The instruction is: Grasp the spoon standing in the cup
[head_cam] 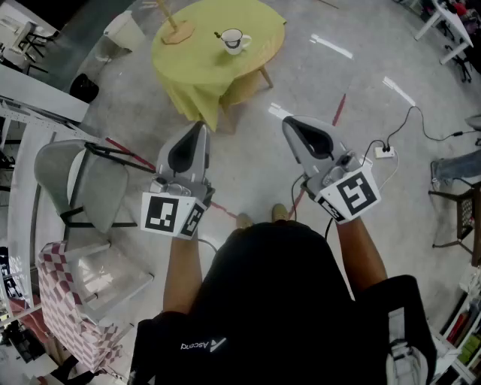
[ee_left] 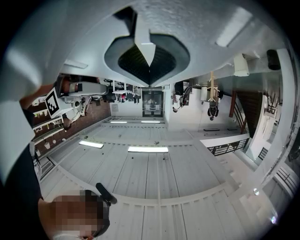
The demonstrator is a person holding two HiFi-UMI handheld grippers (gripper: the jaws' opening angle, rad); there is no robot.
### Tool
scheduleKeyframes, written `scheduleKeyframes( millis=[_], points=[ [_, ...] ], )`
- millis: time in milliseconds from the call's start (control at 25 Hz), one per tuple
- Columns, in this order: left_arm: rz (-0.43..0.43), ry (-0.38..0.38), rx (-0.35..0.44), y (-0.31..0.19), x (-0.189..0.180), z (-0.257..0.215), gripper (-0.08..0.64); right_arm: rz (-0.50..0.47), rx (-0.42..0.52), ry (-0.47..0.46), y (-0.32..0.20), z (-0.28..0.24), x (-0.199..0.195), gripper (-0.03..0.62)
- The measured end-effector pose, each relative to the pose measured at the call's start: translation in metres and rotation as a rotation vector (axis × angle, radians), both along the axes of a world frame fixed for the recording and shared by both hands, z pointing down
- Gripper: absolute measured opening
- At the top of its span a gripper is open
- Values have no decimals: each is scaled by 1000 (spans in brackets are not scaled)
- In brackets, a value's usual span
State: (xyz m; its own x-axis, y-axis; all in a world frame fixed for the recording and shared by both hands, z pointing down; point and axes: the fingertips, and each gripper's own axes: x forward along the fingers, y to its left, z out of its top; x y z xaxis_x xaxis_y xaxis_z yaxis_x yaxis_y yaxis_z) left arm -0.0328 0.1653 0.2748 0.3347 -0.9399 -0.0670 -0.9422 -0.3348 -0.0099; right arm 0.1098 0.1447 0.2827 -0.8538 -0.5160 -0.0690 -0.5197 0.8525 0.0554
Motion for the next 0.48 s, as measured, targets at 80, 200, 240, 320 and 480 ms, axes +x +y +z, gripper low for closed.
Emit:
scheduleKeyframes(
  millis=[80, 200, 240, 320, 480],
  points=[
    [-2, 0, 1, -2, 1, 0, 9, -2, 4, 3, -1, 0, 1, 3],
    [-5, 3, 0, -4, 4, 0, 9, -7, 11, 12, -3, 0, 2, 3],
    [-7, 5, -1, -5, 5, 0, 9, -9, 12, 13, -3, 0, 3, 3],
    [-12, 7, -1, -7, 8, -1, 9, -14, 11, 9, -5, -1, 6, 3],
    [-30, 6, -3, -15, 17, -2, 9, -25, 8, 4, -12, 0, 16, 3]
  ],
)
